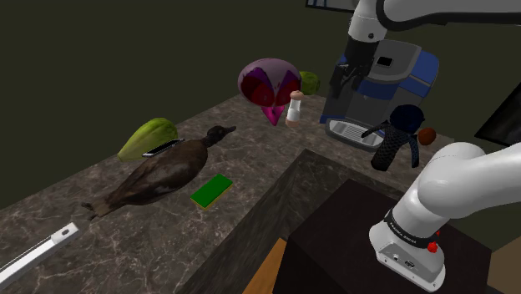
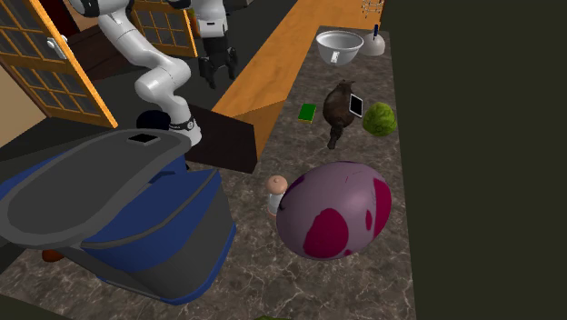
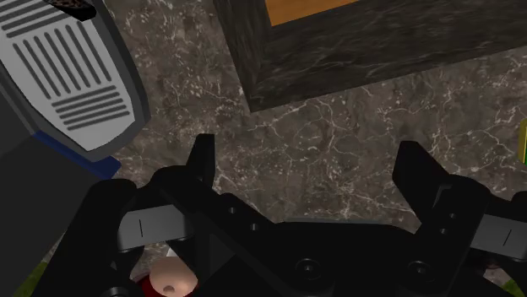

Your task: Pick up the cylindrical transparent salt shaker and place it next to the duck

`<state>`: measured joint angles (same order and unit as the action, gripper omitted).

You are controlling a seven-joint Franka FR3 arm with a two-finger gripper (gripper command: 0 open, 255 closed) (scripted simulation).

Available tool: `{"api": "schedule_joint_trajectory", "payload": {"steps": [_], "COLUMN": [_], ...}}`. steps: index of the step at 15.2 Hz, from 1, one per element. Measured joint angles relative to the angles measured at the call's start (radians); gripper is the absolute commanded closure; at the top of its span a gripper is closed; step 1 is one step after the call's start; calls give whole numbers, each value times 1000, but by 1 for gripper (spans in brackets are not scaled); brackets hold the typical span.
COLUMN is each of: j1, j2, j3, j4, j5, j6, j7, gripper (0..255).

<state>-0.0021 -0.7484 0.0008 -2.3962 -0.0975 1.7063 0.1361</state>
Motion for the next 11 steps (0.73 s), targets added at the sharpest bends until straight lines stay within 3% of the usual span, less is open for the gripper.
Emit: {"api": "schedule_joint_trajectory", "payload": {"steps": [4,11], "j1": [-8,-30], "j2": [69,323], "j3": [-23,-96], "j4": [21,146], "j5": [-12,-34], "j6": [48,179], "j7": [-22,-99], "gripper": [0,0]}}
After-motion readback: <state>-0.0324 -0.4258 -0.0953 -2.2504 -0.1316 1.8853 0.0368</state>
